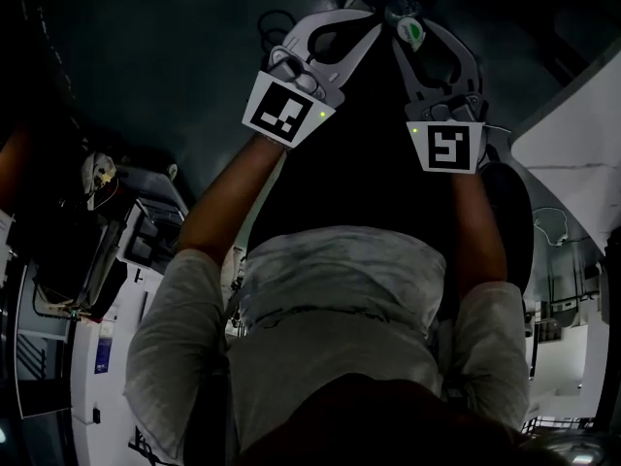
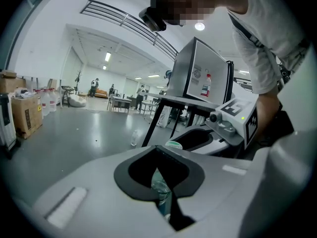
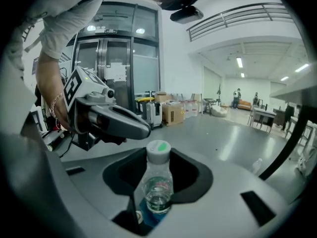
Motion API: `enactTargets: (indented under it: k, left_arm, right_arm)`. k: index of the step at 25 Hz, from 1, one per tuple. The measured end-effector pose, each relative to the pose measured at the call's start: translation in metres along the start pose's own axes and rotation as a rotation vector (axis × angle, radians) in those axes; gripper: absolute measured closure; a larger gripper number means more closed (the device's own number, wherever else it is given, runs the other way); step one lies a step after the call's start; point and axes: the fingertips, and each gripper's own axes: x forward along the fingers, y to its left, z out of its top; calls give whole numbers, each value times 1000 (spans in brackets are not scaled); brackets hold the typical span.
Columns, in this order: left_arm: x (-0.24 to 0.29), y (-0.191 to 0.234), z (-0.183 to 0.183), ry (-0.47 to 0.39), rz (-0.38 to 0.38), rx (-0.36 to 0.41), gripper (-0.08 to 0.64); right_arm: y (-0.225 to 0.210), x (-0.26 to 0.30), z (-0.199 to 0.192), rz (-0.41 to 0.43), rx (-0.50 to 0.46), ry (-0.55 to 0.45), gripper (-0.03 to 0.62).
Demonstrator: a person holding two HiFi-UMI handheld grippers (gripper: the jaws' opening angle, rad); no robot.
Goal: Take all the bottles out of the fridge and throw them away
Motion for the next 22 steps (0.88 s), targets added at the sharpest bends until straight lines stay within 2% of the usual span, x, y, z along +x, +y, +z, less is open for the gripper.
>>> enactTargets:
  k: [10, 15, 22]
  left_arm:
    - [25, 31, -55, 26, 7, -9, 551]
    - [37, 43, -86, 38, -4, 14, 551]
    - [53, 52, -119, 39, -18, 0, 551]
  right_arm:
    - [-14, 27, -51, 12, -5, 3, 446]
    - [-11, 45, -80, 57, -31, 7, 446]
    - [-12, 68, -114, 101, -30, 20, 446]
